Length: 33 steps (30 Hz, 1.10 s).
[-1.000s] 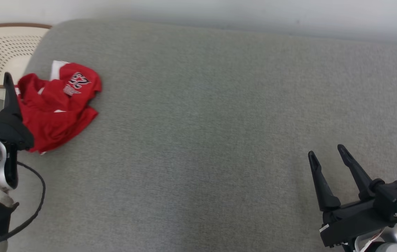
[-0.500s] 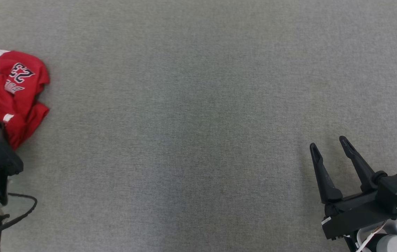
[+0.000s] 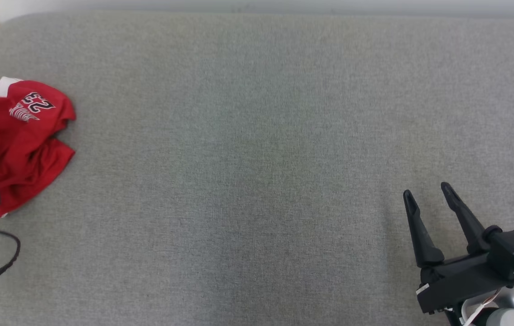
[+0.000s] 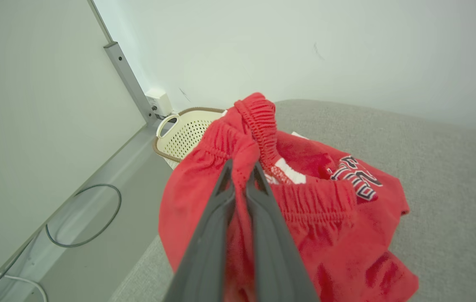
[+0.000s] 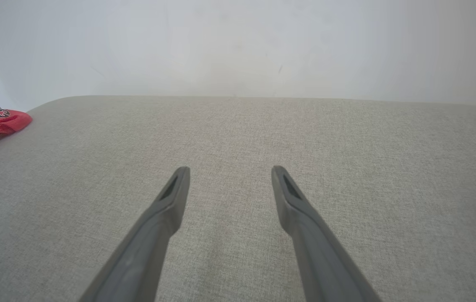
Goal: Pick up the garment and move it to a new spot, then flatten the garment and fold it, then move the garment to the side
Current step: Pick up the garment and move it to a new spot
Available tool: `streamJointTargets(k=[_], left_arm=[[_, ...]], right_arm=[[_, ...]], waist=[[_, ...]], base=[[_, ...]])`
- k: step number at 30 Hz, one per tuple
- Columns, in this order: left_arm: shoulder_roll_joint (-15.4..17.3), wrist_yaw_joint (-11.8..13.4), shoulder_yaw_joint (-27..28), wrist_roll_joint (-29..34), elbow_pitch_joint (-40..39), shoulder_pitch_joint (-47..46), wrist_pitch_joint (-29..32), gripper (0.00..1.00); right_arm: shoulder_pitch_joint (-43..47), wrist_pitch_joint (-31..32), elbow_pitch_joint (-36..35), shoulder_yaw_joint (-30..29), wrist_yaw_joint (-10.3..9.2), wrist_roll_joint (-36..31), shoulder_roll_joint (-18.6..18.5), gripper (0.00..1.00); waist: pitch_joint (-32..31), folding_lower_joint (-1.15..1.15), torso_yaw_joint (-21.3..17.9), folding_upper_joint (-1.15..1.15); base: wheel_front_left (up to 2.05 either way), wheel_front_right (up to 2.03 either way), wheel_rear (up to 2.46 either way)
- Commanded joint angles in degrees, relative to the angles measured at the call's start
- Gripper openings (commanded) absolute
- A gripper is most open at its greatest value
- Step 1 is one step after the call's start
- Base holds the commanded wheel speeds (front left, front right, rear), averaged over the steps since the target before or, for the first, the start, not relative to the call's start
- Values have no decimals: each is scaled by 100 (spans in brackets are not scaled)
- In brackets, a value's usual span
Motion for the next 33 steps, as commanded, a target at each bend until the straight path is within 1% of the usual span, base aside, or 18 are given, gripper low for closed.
streamJointTargets(k=[1,5,9,12,16,17,18,19,20,21,24,27,30,33], left_arm=[[56,58,-47,95,-123,-77,-182,0],[107,128,-77,222,-534,-85,-378,0],[-16,213,-133,330,-1236,191,-443,0],[-137,295,-185,415,-1973,479,-462,0],[-328,421,-317,511,-3103,1136,-467,0],[-383,511,-422,588,-3676,1486,-451,0],[-413,558,-492,634,-3949,1666,-408,0],[-413,558,-492,634,-3949,1666,-408,0],[-504,650,-663,689,-4548,2011,-322,0],[-504,650,-663,689,-4548,2011,-322,0],[-630,747,-1003,855,-5329,2464,-128,0],[-802,774,-1395,982,-5898,2795,53,0],[-1001,741,-1785,1031,-6176,2962,166,0],[-1234,626,-2166,1045,-6191,2984,224,0]], right_arm=[[89,-62,25,-12,-4,0,57,100],[142,-83,69,-34,-4,-29,156,100],[224,-100,103,-76,-4,-66,249,100],[234,-102,98,-112,-4,-96,312,100],[282,-103,84,-178,-4,-119,384,100],[271,-104,64,-208,-4,-133,406,100],[267,-108,55,-236,-4,-145,410,100],[267,-108,55,-236,-4,-145,410,100],[249,-114,41,-275,-4,-151,415,100],[249,-114,41,-275,-4,-151,415,100],[225,-133,20,-359,-4,-173,469,100],[182,-152,4,-418,-4,-196,506,100],[108,-200,33,-453,-4,-186,527,100],[45,-232,59,-490,-4,-173,543,100]], waist=[[-207,0,48,0],[-455,0,73,0],[-694,0,62,0],[-814,0,15,0],[-889,0,-110,0],[-880,0,-192,0],[-874,0,-233,0],[-874,0,-233,0],[-840,0,-328,0],[-840,0,-328,0],[-771,0,-476,0],[-694,0,-649,0],[-613,0,-848,0],[-504,0,-1065,0]], base=[[0,0,0],[0,0,0],[0,0,0],[0,0,0],[0,0,0],[0,0,0],[0,0,0],[0,0,0],[0,0,0],[0,0,0],[0,0,0],[0,0,0],[0,0,0],[0,0,0]])
